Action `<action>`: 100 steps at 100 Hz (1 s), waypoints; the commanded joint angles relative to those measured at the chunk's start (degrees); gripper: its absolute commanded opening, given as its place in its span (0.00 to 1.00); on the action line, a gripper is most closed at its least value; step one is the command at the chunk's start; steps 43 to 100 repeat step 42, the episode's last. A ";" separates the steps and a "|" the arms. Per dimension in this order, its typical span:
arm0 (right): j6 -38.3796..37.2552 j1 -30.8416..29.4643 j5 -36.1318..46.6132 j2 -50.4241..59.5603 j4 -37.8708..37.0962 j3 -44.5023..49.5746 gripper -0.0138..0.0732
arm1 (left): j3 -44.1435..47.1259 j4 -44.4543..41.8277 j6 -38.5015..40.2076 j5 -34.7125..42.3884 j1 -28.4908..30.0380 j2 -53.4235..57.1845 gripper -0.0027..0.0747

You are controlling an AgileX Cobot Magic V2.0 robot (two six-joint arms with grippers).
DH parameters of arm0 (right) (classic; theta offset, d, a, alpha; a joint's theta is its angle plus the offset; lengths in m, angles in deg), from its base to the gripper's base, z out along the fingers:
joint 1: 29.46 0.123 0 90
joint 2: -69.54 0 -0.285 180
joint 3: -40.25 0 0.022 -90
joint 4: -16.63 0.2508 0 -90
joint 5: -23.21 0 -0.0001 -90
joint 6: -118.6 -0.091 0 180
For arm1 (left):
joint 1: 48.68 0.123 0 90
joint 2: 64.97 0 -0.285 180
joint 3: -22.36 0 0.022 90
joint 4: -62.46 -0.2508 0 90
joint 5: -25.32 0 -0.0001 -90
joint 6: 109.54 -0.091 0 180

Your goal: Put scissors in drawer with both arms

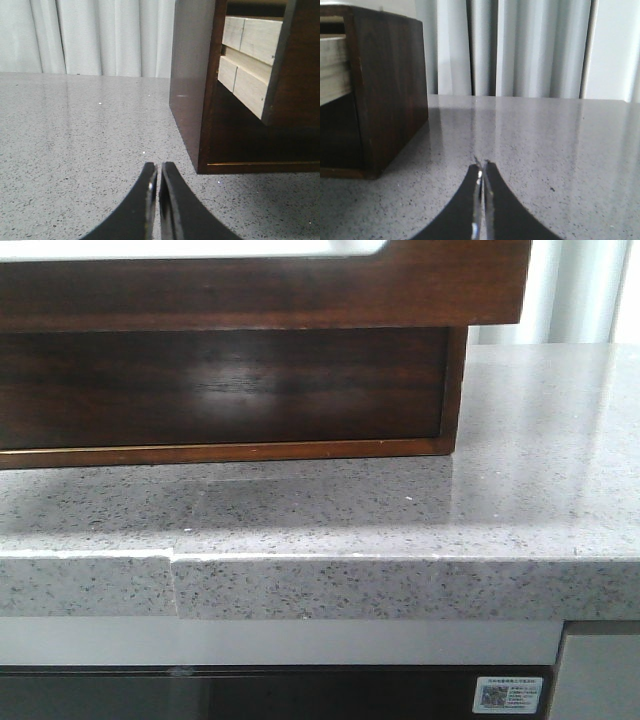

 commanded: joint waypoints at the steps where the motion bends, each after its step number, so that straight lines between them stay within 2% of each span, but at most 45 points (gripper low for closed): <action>1: -2.85 -0.21 6.94 1.22 -2.51 0.87 0.08 | 2.13 0.10 0.43 4.25 0.09 1.84 0.01; 100: -2.85 -0.21 7.71 1.22 -2.51 0.87 0.08 | 2.13 0.10 0.43 4.25 0.09 1.84 0.01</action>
